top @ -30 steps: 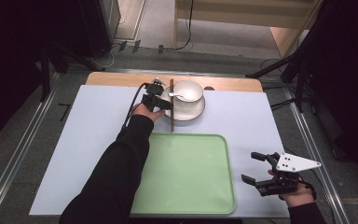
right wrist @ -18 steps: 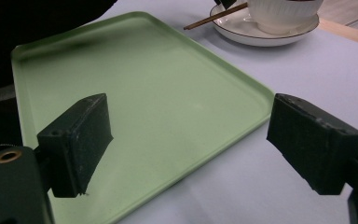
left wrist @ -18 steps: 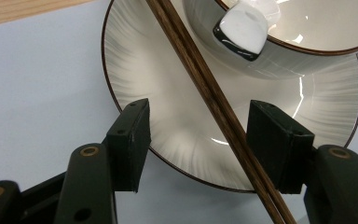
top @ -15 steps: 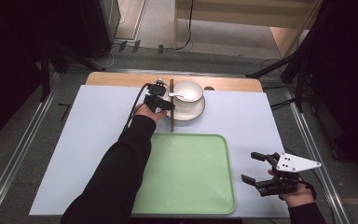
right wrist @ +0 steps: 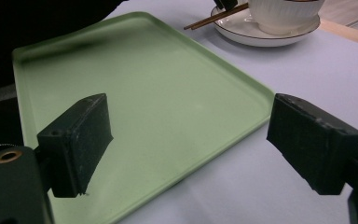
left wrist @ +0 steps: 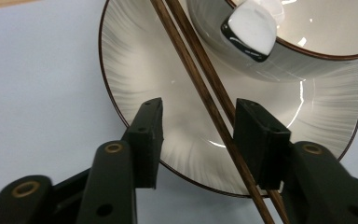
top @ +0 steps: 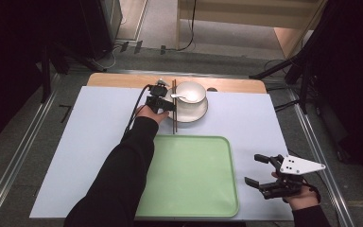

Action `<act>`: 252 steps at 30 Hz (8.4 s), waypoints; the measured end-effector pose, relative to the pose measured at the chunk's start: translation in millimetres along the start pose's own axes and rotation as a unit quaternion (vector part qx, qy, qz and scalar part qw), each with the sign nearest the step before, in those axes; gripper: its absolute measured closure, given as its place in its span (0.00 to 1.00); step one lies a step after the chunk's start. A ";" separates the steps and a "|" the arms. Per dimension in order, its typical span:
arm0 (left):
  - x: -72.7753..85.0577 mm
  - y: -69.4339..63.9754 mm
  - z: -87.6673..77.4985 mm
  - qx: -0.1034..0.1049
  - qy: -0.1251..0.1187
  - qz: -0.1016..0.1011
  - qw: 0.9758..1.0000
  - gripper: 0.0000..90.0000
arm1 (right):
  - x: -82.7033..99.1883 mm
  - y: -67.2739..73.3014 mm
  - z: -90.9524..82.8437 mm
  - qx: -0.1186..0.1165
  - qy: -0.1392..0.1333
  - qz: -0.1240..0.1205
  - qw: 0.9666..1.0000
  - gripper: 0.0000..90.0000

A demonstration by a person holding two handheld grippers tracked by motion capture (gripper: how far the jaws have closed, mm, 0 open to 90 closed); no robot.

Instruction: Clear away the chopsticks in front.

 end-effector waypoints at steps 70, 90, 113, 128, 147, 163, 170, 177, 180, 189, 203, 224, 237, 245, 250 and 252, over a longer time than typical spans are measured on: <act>196.8 31.2 -97.7 0.069 -0.026 -0.029 0.997 0.96 | -4.4 0.9 3.7 0.004 0.007 -0.006 1.000 0.16; 252.4 8.5 -70.1 0.074 0.044 -0.038 0.996 0.95 | -11.1 0.4 10.2 -0.006 0.007 -0.017 1.000 0.16; 243.7 5.2 -61.5 0.078 0.043 -0.020 0.996 0.81 | -11.6 0.4 10.5 -0.008 0.007 -0.019 1.000 0.16; 214.6 13.8 -69.3 0.108 -0.004 0.054 0.993 0.40 | -8.6 2.5 7.2 -0.007 0.006 -0.016 1.000 0.16; 125.7 7.8 -76.6 0.104 -0.010 0.088 0.991 0.37 | -1.8 -0.3 3.4 0.008 0.012 0.002 1.000 0.16; 40.2 3.8 -55.4 0.061 0.000 0.102 0.993 0.38 | -3.8 2.4 3.5 0.003 0.007 -0.009 1.000 0.16; 7.2 5.5 -41.0 0.048 0.005 0.103 0.994 0.41 | -2.0 1.0 2.0 0.003 0.004 -0.005 1.000 0.16; -6.8 5.8 -20.2 0.041 0.015 0.088 0.995 0.48 | 1.4 -2.0 0.9 0.007 0.006 0.004 1.000 0.16; -8.4 5.7 -10.3 0.040 0.018 0.080 0.996 0.51 | 1.7 -2.2 -0.7 0.006 0.004 0.005 1.000 0.16; -10.8 8.8 9.2 0.043 0.029 0.044 0.998 0.68 | 1.1 -1.9 0.2 0.005 0.004 0.002 1.000 0.16; -14.8 12.9 16.2 0.063 0.041 -0.047 0.996 0.94 | 1.0 -2.1 0.2 0.005 0.004 0.002 1.000 0.16; 3.3 46.9 -49.8 0.070 0.007 -0.035 0.997 0.95 | 0.8 -1.0 -0.5 0.005 0.001 -0.001 1.000 0.16; 50.3 52.9 -67.6 0.053 -0.001 0.005 0.999 0.95 | 0.2 0.4 -0.4 0.006 0.001 -0.001 1.000 0.16; 84.7 56.0 -72.2 0.069 -0.003 0.005 0.998 0.95 | 0.7 0.1 -0.2 0.007 0.003 0.001 1.000 0.16; 107.8 57.3 -72.1 0.073 -0.004 0.004 0.997 0.95 | 0.3 0.2 0.5 0.008 0.005 0.000 1.000 0.16; 115.9 58.4 -72.2 0.074 -0.004 0.003 0.997 0.95 | -0.3 0.3 0.8 0.007 0.005 -0.001 1.000 0.16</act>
Point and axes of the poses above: each handheld gripper's, and its own axes: z roughly forward along the jaws, x roughly out of its underside, y roughly to its left, the point moved 4 cm from there along z, roughly forward along the jaws, and after that the axes turned 14 degrees about y, right-handed, at the moved point
